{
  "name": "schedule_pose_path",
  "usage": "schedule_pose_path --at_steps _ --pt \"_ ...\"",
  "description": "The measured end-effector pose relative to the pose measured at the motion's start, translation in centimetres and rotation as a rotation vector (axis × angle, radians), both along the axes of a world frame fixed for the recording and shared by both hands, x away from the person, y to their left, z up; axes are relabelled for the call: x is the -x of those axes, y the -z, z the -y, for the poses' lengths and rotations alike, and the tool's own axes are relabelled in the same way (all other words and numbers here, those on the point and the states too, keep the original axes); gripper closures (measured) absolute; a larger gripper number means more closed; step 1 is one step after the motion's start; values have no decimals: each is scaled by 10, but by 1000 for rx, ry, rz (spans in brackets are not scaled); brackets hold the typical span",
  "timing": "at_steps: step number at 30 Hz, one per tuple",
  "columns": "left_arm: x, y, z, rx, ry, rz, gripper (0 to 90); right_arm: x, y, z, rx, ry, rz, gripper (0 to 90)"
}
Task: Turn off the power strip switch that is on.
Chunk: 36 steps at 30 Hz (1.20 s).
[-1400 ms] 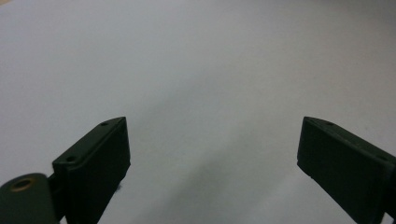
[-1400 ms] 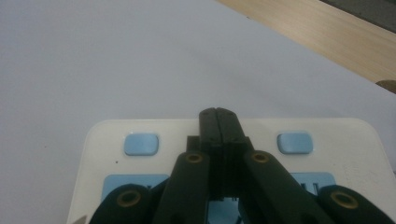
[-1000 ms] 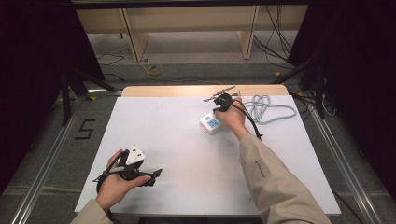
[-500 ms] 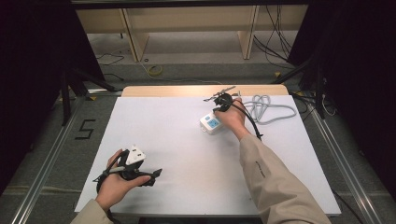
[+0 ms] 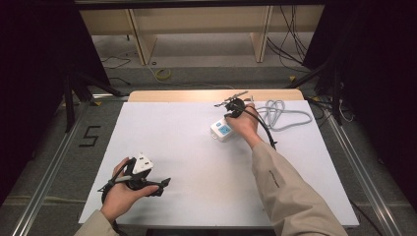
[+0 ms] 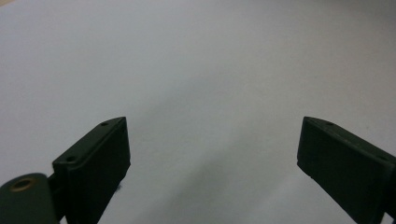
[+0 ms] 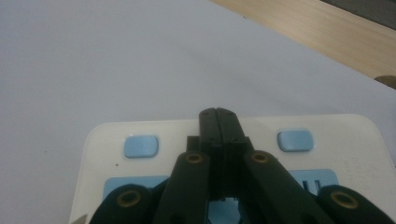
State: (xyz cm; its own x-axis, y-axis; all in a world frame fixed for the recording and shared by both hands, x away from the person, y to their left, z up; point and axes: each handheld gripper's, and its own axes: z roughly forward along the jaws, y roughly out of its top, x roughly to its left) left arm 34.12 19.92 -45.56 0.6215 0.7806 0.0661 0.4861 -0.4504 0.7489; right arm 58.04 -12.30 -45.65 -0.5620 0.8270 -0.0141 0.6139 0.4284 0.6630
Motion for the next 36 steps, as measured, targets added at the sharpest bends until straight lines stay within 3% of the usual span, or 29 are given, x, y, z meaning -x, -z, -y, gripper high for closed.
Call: schedule_pose_path --at_steps 36 --pt "0 0 1 3 0 0 92 -1 -2 0 -20 -4 15 900"
